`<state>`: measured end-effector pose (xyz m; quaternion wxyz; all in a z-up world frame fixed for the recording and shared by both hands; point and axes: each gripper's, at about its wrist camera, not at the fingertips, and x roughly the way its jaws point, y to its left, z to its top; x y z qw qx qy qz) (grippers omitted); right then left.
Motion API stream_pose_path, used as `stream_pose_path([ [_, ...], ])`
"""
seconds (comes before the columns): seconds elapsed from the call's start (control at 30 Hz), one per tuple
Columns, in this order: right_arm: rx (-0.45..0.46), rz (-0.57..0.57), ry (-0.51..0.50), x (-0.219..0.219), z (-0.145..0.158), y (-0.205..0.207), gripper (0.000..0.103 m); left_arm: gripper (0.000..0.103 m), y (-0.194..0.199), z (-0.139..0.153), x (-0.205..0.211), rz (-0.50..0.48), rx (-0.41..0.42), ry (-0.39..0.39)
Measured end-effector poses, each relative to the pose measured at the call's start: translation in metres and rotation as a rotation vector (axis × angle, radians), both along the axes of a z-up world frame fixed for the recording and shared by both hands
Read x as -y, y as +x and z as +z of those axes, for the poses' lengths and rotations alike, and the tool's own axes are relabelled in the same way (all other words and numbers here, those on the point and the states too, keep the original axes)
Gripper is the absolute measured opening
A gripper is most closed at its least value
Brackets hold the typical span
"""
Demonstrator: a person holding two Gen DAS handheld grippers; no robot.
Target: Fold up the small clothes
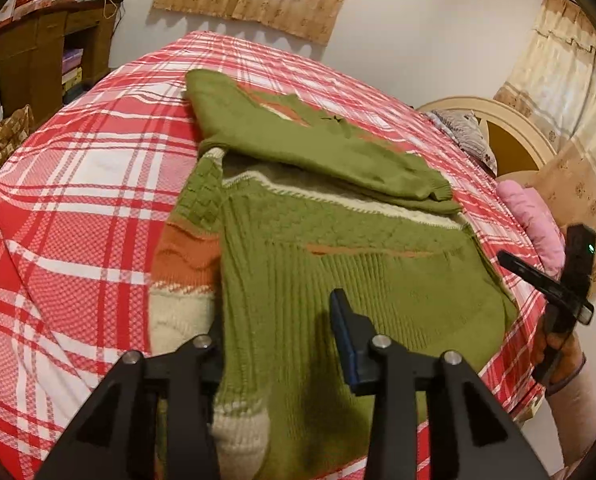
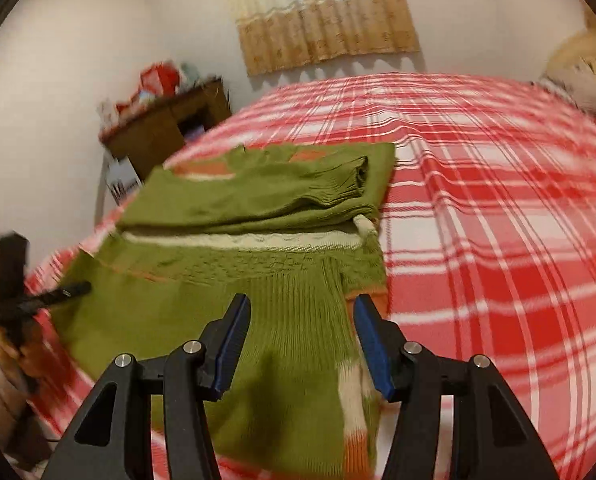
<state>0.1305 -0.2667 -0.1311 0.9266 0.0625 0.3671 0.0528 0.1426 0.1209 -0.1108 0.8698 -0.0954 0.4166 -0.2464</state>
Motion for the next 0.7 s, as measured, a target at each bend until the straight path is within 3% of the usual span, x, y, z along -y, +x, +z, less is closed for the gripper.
stream_pose_path([
  [0.1,-0.088,0.036,-0.054,-0.01,-0.023,0.022,0.055,0.04,-0.003,0.001,0.003,0.001,0.023,0.026],
  [0.13,-0.065,0.046,-0.086,-0.014,-0.025,0.022,0.055,0.038,-0.004,0.001,0.004,0.003,0.033,0.035],
  [0.17,-0.04,0.057,-0.105,-0.016,-0.024,0.019,0.049,0.033,-0.006,0.0,0.006,0.007,0.047,0.056],
  [0.2,-0.038,0.071,-0.102,-0.018,-0.024,0.018,0.029,0.015,-0.008,0.0,0.008,0.012,0.065,0.093],
  [0.27,-0.032,0.064,-0.088,-0.016,-0.02,0.012,0.013,0.006,-0.011,-0.001,0.009,0.016,0.081,0.112],
  [0.5,0.074,0.037,-0.016,-0.009,0.021,-0.019,0.01,0.005,-0.024,0.024,-0.002,0.054,0.146,0.037],
  [0.7,0.169,0.054,-0.018,-0.019,0.066,-0.015,0.01,0.005,-0.008,0.055,0.004,0.055,0.182,-0.028],
])
